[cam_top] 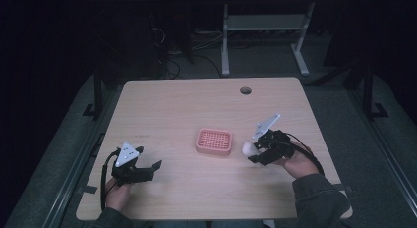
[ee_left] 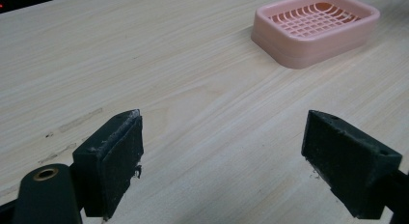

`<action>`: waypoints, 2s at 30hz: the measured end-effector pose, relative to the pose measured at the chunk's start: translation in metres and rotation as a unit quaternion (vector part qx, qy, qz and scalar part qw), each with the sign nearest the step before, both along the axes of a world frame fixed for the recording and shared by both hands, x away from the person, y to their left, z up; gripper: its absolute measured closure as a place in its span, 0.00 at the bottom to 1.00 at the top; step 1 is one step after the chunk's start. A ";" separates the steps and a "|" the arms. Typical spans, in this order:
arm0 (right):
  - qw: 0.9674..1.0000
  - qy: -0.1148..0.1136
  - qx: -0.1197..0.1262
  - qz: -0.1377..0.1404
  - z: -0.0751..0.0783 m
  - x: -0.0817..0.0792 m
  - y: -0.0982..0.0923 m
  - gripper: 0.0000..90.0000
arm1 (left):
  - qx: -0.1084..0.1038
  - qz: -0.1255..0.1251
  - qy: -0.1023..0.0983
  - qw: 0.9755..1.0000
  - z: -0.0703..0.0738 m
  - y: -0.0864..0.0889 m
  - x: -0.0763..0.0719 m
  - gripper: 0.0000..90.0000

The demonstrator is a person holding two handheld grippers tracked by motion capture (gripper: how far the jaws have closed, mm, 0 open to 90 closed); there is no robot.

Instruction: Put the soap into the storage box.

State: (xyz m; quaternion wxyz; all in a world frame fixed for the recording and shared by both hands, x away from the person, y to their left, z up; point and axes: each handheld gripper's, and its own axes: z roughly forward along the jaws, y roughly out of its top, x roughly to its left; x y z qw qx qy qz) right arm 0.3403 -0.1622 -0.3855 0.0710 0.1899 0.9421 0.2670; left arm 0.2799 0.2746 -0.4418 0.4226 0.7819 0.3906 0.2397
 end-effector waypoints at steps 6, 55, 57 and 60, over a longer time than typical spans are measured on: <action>1.000 -0.005 0.005 0.006 0.004 0.005 0.008 0.55 | 0.000 -0.001 -0.002 1.000 0.000 -0.001 0.000 0.16; 0.998 -0.004 0.001 0.056 0.023 0.062 0.088 0.55 | -0.003 0.003 -0.003 1.000 0.003 0.002 -0.002 0.16; 0.999 0.000 0.000 0.054 0.022 0.065 0.091 0.55 | -0.003 0.003 -0.002 1.000 0.002 0.002 -0.002 0.16; 0.998 0.000 -0.004 0.055 0.019 0.069 0.095 0.55 | -0.002 0.002 -0.002 1.000 0.002 0.002 -0.001 0.16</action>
